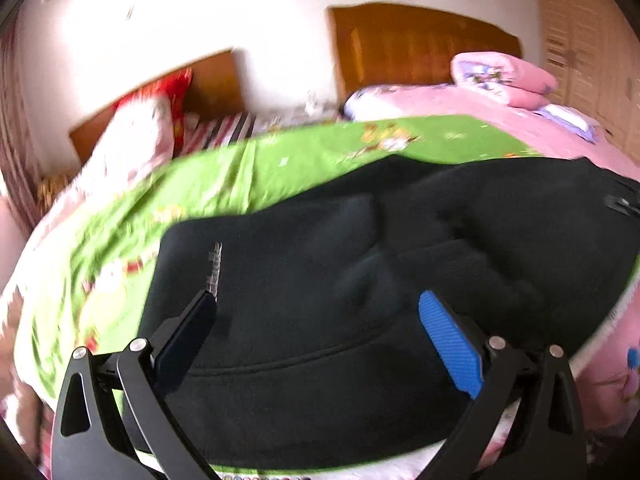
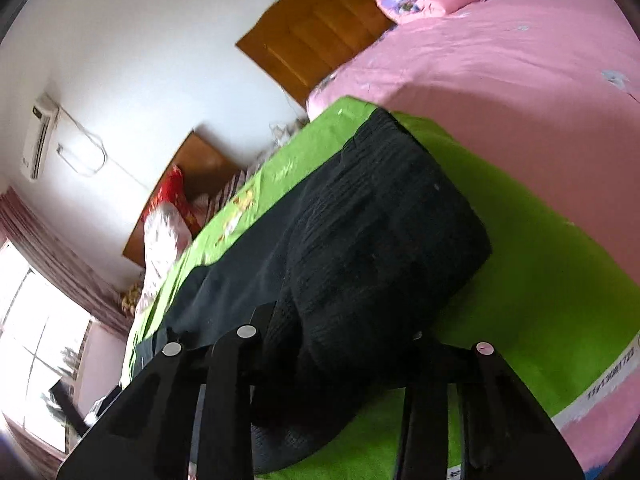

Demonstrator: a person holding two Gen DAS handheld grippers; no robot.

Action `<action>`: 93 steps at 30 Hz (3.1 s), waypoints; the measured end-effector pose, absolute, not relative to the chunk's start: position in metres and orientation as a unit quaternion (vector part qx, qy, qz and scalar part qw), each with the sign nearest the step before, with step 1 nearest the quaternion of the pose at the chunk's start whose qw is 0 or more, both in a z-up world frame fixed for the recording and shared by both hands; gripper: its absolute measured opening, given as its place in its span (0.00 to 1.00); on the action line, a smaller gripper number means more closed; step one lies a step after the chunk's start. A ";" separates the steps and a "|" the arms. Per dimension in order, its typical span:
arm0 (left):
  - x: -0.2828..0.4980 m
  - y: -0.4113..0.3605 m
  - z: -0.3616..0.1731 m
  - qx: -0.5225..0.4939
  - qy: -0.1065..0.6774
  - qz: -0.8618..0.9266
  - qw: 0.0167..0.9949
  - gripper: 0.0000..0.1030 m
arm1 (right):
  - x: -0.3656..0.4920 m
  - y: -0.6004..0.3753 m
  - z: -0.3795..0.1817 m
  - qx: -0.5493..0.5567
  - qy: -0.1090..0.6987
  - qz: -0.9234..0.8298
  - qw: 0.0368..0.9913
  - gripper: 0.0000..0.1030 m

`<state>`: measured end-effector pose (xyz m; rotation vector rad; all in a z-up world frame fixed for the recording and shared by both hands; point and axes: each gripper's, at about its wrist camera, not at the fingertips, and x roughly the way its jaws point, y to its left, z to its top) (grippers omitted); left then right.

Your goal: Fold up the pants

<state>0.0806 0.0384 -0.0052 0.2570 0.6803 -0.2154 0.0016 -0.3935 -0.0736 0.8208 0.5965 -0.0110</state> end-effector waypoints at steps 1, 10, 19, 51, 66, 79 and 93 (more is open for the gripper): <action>0.077 0.032 -0.005 0.136 0.331 -0.114 0.927 0.98 | -0.002 -0.395 -0.076 0.408 0.274 -0.004 0.871 0.37; 0.093 0.030 -0.038 0.115 0.371 -0.151 0.909 0.99 | 0.004 -0.398 -0.065 0.438 0.231 0.008 0.869 0.37; 0.094 0.044 -0.048 0.072 0.372 -0.170 0.910 0.99 | 0.020 -0.387 -0.052 0.442 0.216 -0.007 0.871 0.37; 0.075 0.251 -0.003 -0.167 0.331 -0.085 0.925 0.98 | 0.093 0.065 -0.068 -0.361 0.255 0.155 0.884 0.48; 0.118 0.203 0.008 -0.241 0.417 -0.214 0.850 0.98 | 0.028 -0.012 0.002 -0.235 0.162 0.214 0.934 0.86; 0.142 0.165 -0.022 -0.210 0.519 -0.209 0.802 0.61 | 0.039 -0.165 -0.034 0.045 0.249 0.157 0.955 0.91; 0.166 0.148 -0.023 -0.169 0.516 -0.217 0.811 0.50 | 0.030 -0.168 -0.034 0.048 0.242 0.157 0.956 0.91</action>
